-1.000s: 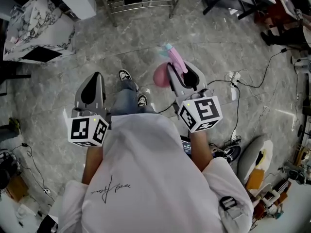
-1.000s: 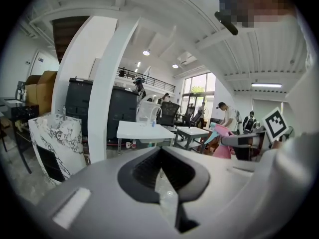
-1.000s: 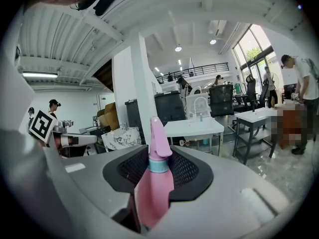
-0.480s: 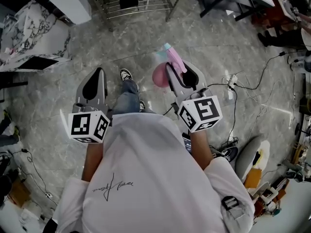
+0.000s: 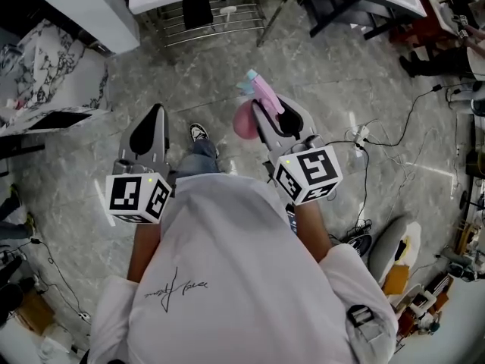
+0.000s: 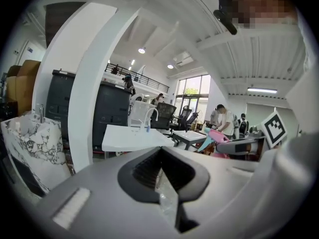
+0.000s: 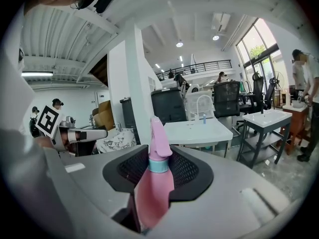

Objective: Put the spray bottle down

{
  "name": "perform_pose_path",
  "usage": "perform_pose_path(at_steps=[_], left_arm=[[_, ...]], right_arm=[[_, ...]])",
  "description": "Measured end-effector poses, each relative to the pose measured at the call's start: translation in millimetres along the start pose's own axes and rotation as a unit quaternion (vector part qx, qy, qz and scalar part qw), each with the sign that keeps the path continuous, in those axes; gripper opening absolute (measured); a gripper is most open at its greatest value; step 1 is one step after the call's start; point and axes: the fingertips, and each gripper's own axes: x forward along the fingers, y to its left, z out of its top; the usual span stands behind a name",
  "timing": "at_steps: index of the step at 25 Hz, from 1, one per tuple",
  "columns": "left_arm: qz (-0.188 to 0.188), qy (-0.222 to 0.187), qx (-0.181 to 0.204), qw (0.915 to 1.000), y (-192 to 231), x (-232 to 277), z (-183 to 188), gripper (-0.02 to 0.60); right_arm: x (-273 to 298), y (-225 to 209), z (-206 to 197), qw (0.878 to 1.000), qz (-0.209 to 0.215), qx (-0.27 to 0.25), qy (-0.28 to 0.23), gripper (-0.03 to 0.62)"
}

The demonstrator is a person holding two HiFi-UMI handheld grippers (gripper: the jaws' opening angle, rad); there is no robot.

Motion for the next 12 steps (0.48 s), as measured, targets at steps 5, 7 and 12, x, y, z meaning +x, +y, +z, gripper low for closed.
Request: perform_pose_path(at_steps=[5,7,12], left_arm=[[-0.012,0.002,0.013,0.9998,17,34,17,0.021],[-0.014,-0.001,0.014,0.9998,25,47,25,0.022],[-0.016,-0.005,0.012,0.9998,49,72,36,0.023]], right_arm=[[35,-7,18,1.000,0.009,-0.002,0.005,0.124],[50,-9,25,1.000,0.013,-0.005,0.005,0.124],[92,-13,41,1.000,0.024,-0.011,0.006,0.124]])
